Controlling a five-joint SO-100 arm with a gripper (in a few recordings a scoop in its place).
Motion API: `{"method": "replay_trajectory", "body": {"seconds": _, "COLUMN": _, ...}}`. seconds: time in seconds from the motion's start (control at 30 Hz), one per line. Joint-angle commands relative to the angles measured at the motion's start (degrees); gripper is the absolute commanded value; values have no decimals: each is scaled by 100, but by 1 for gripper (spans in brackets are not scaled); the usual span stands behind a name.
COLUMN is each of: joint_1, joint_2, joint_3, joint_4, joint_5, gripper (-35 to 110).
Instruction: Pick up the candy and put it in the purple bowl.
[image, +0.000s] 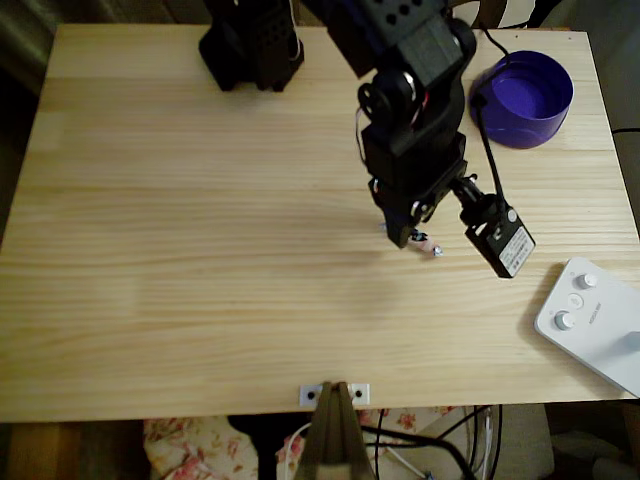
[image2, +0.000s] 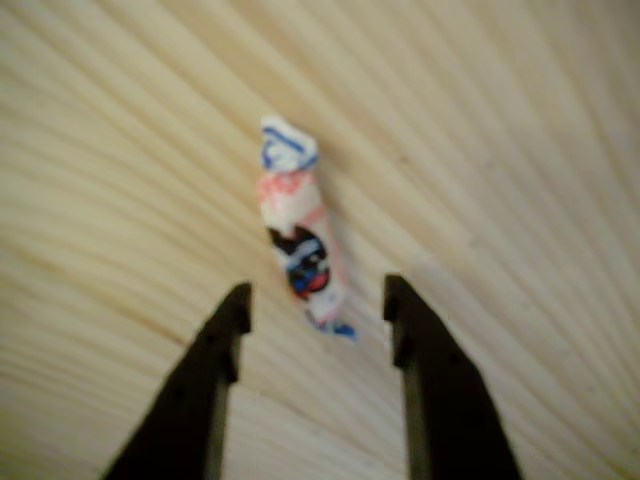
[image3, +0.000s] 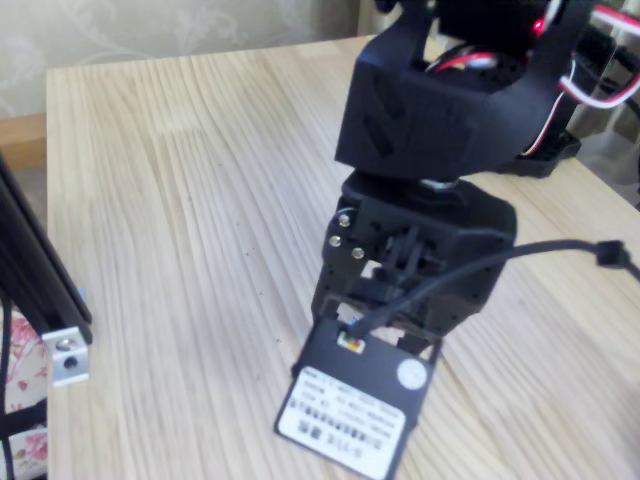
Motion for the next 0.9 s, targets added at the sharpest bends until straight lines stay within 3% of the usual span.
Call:
{"method": "replay_trajectory", "body": {"seconds": 0.0, "joint_1": -185, "joint_2": 35, "joint_3": -79, "joint_4": -35, "joint_5": 62, "gripper": 20}}
{"method": "replay_trajectory", "body": {"seconds": 0.5, "joint_1": -9, "joint_2": -299, "joint_3": 44, "joint_4": -422, "joint_5": -123, "gripper": 18}}
{"method": "replay_trajectory", "body": {"seconds": 0.87, "joint_1": 114, "joint_2": -369, "joint_3": 211, "joint_4": -492, "joint_5": -211, "gripper": 5}}
